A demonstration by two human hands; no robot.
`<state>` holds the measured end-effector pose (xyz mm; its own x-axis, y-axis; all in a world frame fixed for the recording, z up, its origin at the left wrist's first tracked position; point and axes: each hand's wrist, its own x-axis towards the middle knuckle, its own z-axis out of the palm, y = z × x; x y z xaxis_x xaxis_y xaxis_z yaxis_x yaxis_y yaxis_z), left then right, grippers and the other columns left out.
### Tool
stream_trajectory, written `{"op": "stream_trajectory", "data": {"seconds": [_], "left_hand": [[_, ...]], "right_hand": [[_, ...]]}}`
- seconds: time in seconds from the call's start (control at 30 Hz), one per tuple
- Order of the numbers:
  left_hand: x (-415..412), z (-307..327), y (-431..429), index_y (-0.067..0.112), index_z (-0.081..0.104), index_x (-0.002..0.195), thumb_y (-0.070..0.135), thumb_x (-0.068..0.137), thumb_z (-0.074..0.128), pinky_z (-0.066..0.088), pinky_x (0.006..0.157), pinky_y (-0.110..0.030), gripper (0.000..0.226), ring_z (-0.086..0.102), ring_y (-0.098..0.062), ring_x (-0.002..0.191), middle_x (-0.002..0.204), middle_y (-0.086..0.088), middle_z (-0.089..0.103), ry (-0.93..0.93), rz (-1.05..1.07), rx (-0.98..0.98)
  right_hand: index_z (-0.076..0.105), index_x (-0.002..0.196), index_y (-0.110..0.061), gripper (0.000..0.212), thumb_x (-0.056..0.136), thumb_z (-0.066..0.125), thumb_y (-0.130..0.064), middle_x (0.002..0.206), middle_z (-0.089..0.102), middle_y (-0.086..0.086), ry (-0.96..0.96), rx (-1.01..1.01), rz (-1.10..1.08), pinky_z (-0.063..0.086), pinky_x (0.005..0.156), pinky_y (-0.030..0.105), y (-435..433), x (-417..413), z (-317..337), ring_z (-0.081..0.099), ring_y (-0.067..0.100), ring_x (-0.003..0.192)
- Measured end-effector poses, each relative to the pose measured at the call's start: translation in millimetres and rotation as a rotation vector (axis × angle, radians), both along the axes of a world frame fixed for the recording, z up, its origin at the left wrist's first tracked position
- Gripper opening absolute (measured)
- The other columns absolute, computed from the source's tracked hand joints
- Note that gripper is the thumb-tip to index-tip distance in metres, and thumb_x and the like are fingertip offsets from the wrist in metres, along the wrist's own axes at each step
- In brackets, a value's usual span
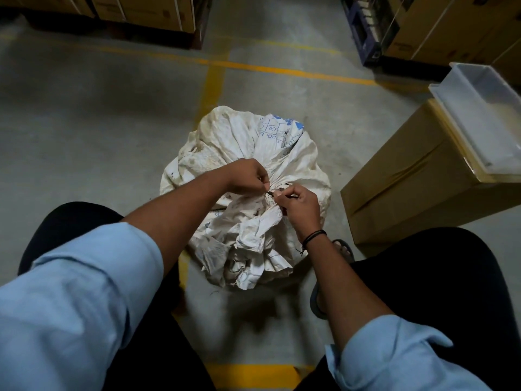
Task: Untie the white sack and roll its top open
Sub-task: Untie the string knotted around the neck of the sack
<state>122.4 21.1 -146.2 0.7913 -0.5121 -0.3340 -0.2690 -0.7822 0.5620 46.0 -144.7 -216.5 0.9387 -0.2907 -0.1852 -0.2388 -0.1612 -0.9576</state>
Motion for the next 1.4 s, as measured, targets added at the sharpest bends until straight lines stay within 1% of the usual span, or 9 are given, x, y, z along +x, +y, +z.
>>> {"op": "stream_trajectory", "data": {"seconds": [0.1, 0.23, 0.33, 0.43, 0.63, 0.77, 0.93, 1.07, 1.4], "left_hand": [[3.1, -6.9, -0.7, 0.017, 0.077, 0.085, 0.019, 0.084, 0.071, 0.045, 0.070, -0.025, 0.006, 0.061, -0.014, 0.080, 0.084, 0.000, 0.074, 0.031, 0.039, 0.019], [5.4, -15.6, -1.9, 0.018, 0.081, 0.082, 0.024, 0.079, 0.077, 0.046, 0.068, -0.025, 0.008, 0.063, -0.014, 0.078, 0.084, -0.003, 0.077, 0.048, 0.091, 0.007], [5.6, -18.7, -2.3, 0.016, 0.081, 0.081, 0.023, 0.079, 0.079, 0.043, 0.063, -0.023, 0.007, 0.062, -0.010, 0.071, 0.081, -0.003, 0.077, 0.054, 0.091, 0.009], [6.3, -20.8, -0.3, 0.020, 0.080, 0.078, 0.020, 0.078, 0.079, 0.045, 0.065, -0.023, 0.001, 0.062, -0.008, 0.072, 0.080, 0.001, 0.076, 0.067, 0.093, 0.010], [9.1, -19.6, 7.4, 0.016, 0.082, 0.088, -0.003, 0.076, 0.069, 0.046, 0.071, -0.023, 0.026, 0.057, -0.003, 0.068, 0.073, 0.008, 0.071, 0.151, 0.079, -0.003], [5.4, -23.7, 7.4, 0.018, 0.082, 0.084, 0.005, 0.077, 0.073, 0.047, 0.072, -0.021, 0.017, 0.058, 0.002, 0.066, 0.071, 0.012, 0.071, 0.115, 0.092, -0.009], [3.2, -29.8, 5.8, 0.026, 0.076, 0.069, 0.023, 0.076, 0.084, 0.043, 0.064, -0.020, 0.011, 0.058, 0.000, 0.063, 0.068, 0.007, 0.072, 0.074, 0.102, -0.007], [4.7, -31.9, 4.5, 0.026, 0.076, 0.068, 0.028, 0.075, 0.086, 0.042, 0.062, -0.020, 0.012, 0.058, 0.000, 0.062, 0.062, 0.012, 0.068, 0.032, 0.089, 0.029], [-1.7, -34.4, -0.2, 0.023, 0.074, 0.066, 0.028, 0.072, 0.082, 0.051, 0.066, -0.030, 0.012, 0.060, -0.008, 0.064, 0.069, 0.001, 0.074, -0.055, 0.101, 0.075]], "right_hand": [[0.075, 0.072, -0.021, 0.017, 0.087, 0.073, -0.015, 0.072, 0.071, 0.001, 0.026, 0.033, 0.020, 0.057, 0.076, 0.044, -1.1, -2.8, -5.8, 0.062, 0.016, 0.070], [0.080, 0.076, -0.026, 0.015, 0.088, 0.072, -0.028, 0.081, 0.076, 0.008, 0.061, 0.040, 0.036, 0.059, 0.084, 0.059, 0.2, -3.5, -10.5, 0.070, 0.025, 0.080], [0.080, 0.074, -0.023, 0.037, 0.095, 0.060, -0.046, 0.081, 0.077, 0.012, 0.092, 0.043, 0.012, 0.062, 0.076, 0.050, 4.2, -4.9, -1.2, 0.073, 0.025, 0.080], [0.079, 0.084, -0.015, 0.049, 0.105, 0.046, -0.043, 0.090, 0.079, 0.011, 0.126, 0.166, 0.007, 0.060, 0.074, 0.039, 5.5, -7.3, 2.3, 0.074, 0.021, 0.084], [0.080, 0.078, -0.023, 0.043, 0.101, 0.051, -0.045, 0.086, 0.079, 0.003, 0.144, 0.104, 0.006, 0.062, 0.072, 0.038, 6.2, -8.9, -7.7, 0.075, 0.021, 0.086], [0.080, 0.085, -0.017, 0.035, 0.103, 0.053, -0.031, 0.086, 0.078, 0.001, 0.150, 0.104, 0.043, 0.057, 0.057, 0.024, 4.7, -7.1, -3.8, 0.073, 0.012, 0.079], [0.076, 0.088, 0.005, 0.042, 0.101, 0.056, -0.029, 0.085, 0.078, 0.009, 0.166, 0.021, 0.072, 0.063, 0.070, 0.047, 3.6, -5.9, -2.9, 0.074, 0.029, 0.077], [0.077, 0.081, -0.018, 0.033, 0.102, 0.053, -0.026, 0.093, 0.078, 0.005, 0.172, 0.099, 0.092, 0.062, 0.062, 0.035, 5.1, -5.9, -1.7, 0.074, 0.022, 0.091], [0.077, 0.076, -0.021, 0.034, 0.101, 0.055, -0.027, 0.096, 0.079, 0.006, 0.188, 0.123, 0.085, 0.062, 0.062, 0.035, 7.9, -3.0, -5.0, 0.074, 0.027, 0.096]]}}
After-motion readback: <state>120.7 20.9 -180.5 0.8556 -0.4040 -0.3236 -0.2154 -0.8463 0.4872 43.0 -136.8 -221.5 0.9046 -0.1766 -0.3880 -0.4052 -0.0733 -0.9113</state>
